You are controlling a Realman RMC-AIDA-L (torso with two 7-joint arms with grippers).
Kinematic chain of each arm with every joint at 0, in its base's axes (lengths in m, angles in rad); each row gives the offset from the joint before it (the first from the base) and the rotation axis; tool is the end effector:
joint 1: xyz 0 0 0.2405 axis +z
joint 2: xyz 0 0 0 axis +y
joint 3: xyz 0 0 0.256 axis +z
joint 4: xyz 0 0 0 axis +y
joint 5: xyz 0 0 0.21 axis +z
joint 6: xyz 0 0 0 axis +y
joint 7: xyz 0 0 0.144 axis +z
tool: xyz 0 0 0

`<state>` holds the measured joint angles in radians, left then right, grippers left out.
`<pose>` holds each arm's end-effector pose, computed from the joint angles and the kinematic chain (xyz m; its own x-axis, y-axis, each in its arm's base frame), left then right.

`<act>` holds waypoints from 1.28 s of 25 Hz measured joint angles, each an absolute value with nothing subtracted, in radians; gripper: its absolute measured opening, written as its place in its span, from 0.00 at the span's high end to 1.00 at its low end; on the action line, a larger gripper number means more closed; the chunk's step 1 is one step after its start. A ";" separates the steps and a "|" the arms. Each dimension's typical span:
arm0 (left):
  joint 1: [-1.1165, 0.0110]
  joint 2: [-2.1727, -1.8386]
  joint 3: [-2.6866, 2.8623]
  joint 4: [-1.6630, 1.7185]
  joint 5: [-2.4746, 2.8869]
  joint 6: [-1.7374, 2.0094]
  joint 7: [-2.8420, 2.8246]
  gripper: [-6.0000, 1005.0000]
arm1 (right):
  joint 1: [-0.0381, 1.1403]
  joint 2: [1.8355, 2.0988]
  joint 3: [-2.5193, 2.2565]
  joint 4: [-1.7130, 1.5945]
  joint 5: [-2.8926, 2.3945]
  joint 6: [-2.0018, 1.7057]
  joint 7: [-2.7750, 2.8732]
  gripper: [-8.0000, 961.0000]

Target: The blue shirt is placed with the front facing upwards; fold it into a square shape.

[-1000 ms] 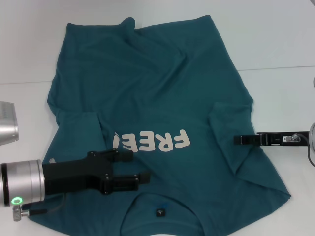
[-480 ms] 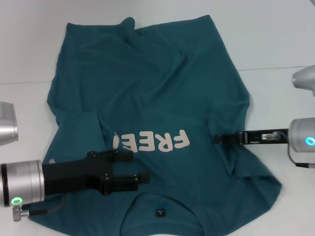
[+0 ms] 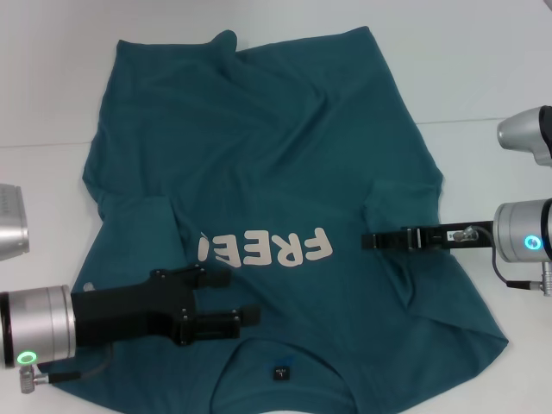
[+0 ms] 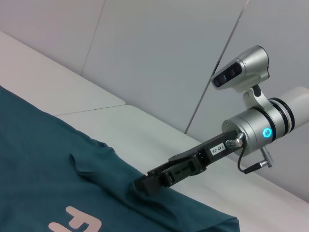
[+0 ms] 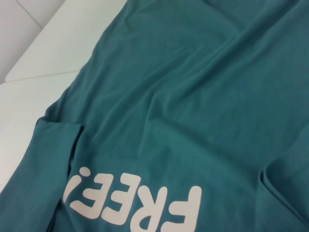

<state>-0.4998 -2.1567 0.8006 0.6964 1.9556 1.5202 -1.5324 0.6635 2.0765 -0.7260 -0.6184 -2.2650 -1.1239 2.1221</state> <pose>-0.2429 0.3185 -0.0353 0.7169 0.4681 0.5167 0.5523 -0.8336 -0.0111 0.2801 0.3897 -0.0133 0.4333 -0.7931 -0.4280 -0.9012 -0.3784 -0.2111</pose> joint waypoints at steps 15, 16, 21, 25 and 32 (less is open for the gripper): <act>-0.508 -2.158 0.801 0.696 1.956 1.520 -1.532 0.12 | 0.642 2.060 -0.725 -0.620 -2.269 -1.111 2.149 0.24; -0.508 -2.158 0.801 0.696 1.956 1.520 -1.532 0.12 | 0.640 2.059 -0.725 -0.620 -2.270 -1.111 2.150 0.24; -0.509 -2.157 0.801 0.699 1.956 1.517 -1.532 0.12 | 0.634 2.051 -0.724 -0.621 -2.269 -1.107 2.153 0.24; -0.511 -2.157 0.801 0.700 1.956 1.514 -1.532 0.12 | 0.633 2.049 -0.724 -0.621 -2.270 -1.100 2.162 0.25; -0.511 -2.155 0.800 0.700 1.956 1.510 -1.532 0.12 | 0.634 2.048 -0.726 -0.617 -2.270 -1.061 2.183 0.37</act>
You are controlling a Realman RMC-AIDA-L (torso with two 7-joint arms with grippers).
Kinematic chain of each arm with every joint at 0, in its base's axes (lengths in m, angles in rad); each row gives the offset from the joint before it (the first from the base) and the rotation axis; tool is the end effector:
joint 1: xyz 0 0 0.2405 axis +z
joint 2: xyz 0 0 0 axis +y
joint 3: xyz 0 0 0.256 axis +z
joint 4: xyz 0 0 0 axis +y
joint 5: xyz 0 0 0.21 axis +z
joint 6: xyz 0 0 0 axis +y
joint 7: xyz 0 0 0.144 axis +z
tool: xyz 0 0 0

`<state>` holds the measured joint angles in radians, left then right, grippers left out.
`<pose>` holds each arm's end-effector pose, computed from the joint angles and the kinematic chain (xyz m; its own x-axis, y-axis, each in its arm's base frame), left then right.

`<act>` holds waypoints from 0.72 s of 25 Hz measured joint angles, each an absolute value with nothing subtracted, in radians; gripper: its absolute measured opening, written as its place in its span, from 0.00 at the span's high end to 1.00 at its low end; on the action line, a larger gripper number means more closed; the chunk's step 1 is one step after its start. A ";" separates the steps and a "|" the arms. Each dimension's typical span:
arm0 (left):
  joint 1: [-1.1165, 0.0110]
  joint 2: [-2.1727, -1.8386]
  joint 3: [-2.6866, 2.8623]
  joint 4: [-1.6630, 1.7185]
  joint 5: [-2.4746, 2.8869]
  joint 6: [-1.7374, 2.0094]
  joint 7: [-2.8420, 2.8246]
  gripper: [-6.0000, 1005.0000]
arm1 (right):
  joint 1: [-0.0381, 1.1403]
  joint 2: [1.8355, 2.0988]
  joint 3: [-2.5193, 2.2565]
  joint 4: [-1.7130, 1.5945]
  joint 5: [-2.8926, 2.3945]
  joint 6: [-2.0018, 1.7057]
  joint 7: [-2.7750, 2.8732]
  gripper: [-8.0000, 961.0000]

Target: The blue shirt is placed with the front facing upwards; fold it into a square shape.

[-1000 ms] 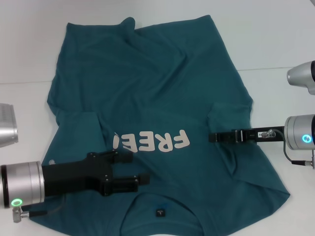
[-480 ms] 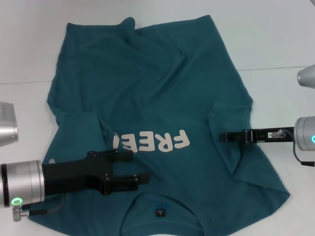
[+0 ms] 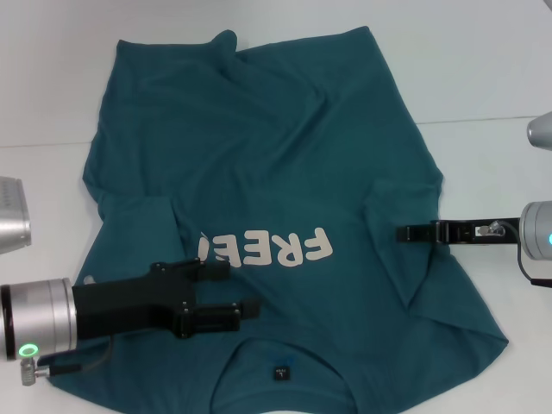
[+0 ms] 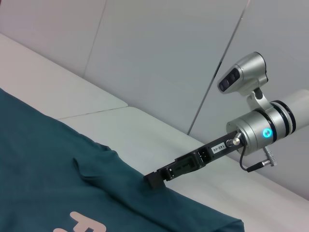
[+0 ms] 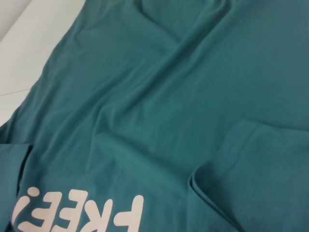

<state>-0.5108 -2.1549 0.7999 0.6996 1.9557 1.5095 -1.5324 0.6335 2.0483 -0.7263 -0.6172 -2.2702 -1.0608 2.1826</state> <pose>-0.2405 0.3231 -0.0340 0.7242 0.4573 0.5161 0.5463 -0.8372 -0.0246 0.3030 0.3911 0.0035 0.3670 -0.8015 -0.4721 -0.9269 -0.2724 -0.2581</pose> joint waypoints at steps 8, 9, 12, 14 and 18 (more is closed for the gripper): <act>-0.511 -2.154 0.799 0.700 1.956 1.508 -1.532 0.12 | 0.634 2.047 -0.732 -0.618 -2.270 -1.061 2.182 0.54; -0.511 -2.154 0.799 0.701 1.956 1.507 -1.532 0.12 | 0.634 2.047 -0.732 -0.619 -2.270 -1.063 2.180 0.56; -0.511 -2.154 0.799 0.701 1.956 1.500 -1.532 0.12 | 0.636 2.048 -0.732 -0.619 -2.269 -1.064 2.177 0.68; -0.511 -2.154 0.799 0.701 1.956 1.498 -1.532 0.12 | 0.640 2.050 -0.732 -0.619 -2.267 -1.065 2.175 0.76; -0.511 -2.154 0.799 0.700 1.956 1.497 -1.532 0.12 | 0.658 2.060 -0.733 -0.620 -2.265 -1.067 2.169 0.91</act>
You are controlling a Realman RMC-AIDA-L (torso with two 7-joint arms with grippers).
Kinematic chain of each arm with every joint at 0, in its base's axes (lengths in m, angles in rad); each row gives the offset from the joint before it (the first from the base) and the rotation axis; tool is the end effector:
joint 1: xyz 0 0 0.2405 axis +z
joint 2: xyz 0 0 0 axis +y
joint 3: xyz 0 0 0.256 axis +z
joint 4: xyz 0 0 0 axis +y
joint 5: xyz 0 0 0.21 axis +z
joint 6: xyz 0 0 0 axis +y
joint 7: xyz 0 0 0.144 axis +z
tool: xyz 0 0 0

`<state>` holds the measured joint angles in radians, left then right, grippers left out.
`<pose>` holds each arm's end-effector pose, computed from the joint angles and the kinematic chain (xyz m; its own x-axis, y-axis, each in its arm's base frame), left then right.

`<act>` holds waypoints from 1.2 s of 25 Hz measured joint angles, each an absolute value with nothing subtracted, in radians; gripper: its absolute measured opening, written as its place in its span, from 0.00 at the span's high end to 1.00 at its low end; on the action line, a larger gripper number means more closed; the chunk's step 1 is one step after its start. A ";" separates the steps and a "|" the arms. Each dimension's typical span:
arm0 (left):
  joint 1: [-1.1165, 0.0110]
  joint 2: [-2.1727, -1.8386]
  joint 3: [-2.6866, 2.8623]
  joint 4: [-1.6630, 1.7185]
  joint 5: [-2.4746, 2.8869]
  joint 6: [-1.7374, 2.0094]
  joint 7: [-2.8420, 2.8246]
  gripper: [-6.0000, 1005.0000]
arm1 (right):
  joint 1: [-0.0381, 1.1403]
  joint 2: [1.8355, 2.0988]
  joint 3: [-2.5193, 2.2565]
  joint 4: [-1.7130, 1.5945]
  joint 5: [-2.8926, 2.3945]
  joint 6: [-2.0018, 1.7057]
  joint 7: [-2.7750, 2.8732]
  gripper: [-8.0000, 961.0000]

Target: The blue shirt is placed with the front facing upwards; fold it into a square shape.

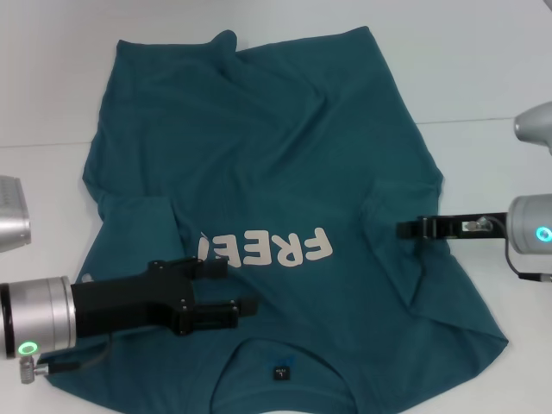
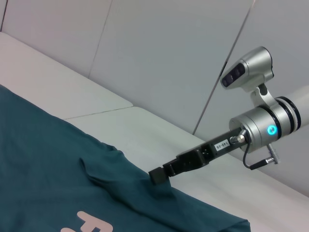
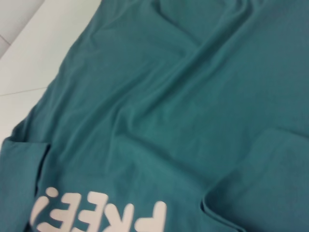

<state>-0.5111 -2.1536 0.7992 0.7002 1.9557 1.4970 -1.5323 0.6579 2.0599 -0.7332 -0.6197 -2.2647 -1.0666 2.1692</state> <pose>-0.2418 0.3249 -0.0333 0.7252 0.4564 0.5156 0.5511 -0.8336 -0.0373 0.2895 0.3965 -0.0025 0.3980 -0.7917 -0.4636 -0.9159 -0.3143 -0.2496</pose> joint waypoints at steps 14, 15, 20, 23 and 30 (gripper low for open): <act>-0.514 -2.154 0.796 0.699 1.954 1.494 -1.534 0.12 | 0.696 2.079 -0.770 -0.621 -2.213 -1.198 2.060 0.79; -0.514 -2.154 0.795 0.700 1.954 1.494 -1.535 0.11 | 0.691 2.076 -0.768 -0.621 -2.199 -1.206 2.054 0.76; -0.512 -2.153 0.787 0.702 1.954 1.498 -1.539 0.11 | 0.645 2.061 -0.765 -0.654 -2.124 -1.238 2.026 0.60; -0.512 -2.152 0.787 0.703 1.954 1.502 -1.548 0.11 | 0.611 2.060 -0.764 -0.674 -2.067 -1.245 1.968 0.48; -0.510 -2.140 0.781 0.737 1.954 1.506 -1.607 0.11 | 0.549 2.060 -0.738 -0.664 -1.942 -1.246 1.803 0.19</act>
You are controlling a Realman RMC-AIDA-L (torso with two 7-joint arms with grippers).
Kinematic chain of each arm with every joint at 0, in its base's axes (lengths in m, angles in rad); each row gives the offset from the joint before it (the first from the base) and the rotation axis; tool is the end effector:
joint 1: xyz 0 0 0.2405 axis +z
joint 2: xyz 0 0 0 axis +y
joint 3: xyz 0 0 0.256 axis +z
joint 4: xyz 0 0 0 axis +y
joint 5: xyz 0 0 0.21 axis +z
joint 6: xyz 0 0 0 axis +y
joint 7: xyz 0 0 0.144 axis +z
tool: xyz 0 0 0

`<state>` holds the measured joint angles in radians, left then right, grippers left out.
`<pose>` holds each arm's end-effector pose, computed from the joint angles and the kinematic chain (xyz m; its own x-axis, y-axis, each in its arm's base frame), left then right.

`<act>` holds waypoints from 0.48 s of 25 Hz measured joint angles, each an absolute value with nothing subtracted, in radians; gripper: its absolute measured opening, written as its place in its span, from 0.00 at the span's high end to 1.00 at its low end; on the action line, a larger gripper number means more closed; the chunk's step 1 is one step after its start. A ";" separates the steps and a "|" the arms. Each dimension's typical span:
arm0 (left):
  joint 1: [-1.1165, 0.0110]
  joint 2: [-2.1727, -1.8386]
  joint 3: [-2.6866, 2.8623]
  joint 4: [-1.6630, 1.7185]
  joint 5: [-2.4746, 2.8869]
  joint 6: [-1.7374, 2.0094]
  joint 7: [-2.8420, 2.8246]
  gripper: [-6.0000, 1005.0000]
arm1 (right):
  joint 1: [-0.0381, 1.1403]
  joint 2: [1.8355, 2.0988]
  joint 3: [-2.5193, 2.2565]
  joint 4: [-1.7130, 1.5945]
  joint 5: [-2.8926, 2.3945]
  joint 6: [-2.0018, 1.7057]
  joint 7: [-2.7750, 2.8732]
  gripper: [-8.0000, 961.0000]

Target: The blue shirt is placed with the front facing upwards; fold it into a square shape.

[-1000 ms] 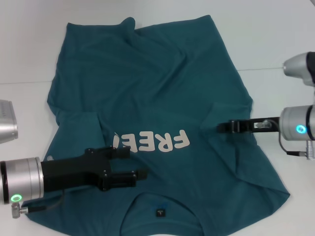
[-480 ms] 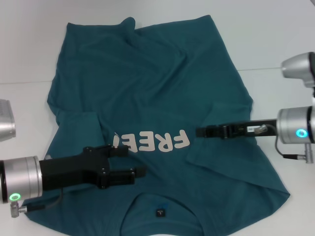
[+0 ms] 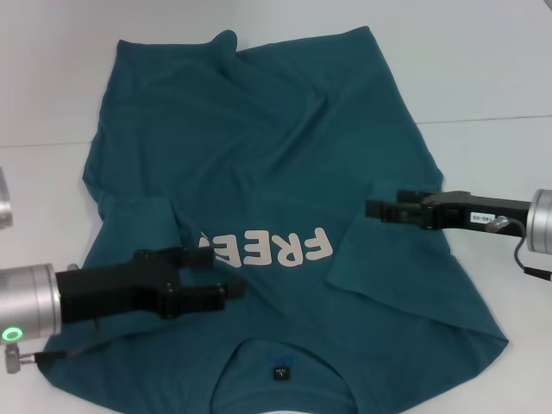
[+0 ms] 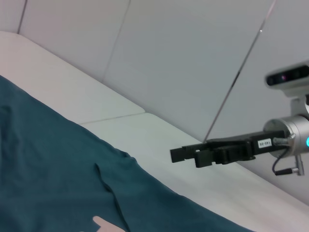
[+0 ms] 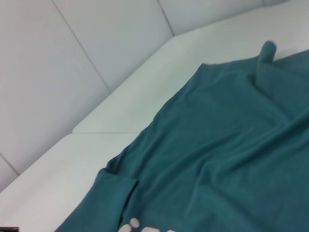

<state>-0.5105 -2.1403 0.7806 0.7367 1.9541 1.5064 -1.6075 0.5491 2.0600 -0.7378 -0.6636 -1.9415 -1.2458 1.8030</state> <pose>-0.2426 0.3311 -0.0192 0.6969 0.4864 0.5271 0.5911 -0.8057 -0.0380 0.2776 0.3738 0.0132 0.5373 -0.6036 -0.5890 -0.8123 -0.5581 -0.1692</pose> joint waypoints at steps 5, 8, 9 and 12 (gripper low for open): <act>-0.504 -2.136 0.764 0.779 1.965 1.504 -1.676 0.11 | 0.528 2.061 -0.680 -0.668 -1.928 -1.249 1.769 0.07; -0.493 -2.130 0.756 0.813 1.994 1.486 -1.743 0.11 | 0.520 2.062 -0.660 -0.671 -1.904 -1.267 1.744 0.05; -0.491 -2.129 0.748 0.826 2.014 1.478 -1.772 0.11 | 0.518 2.062 -0.660 -0.669 -1.900 -1.271 1.735 0.05; -0.488 -2.126 0.713 0.849 2.088 1.462 -1.848 0.11 | 0.518 2.062 -0.665 -0.670 -1.899 -1.280 1.727 0.05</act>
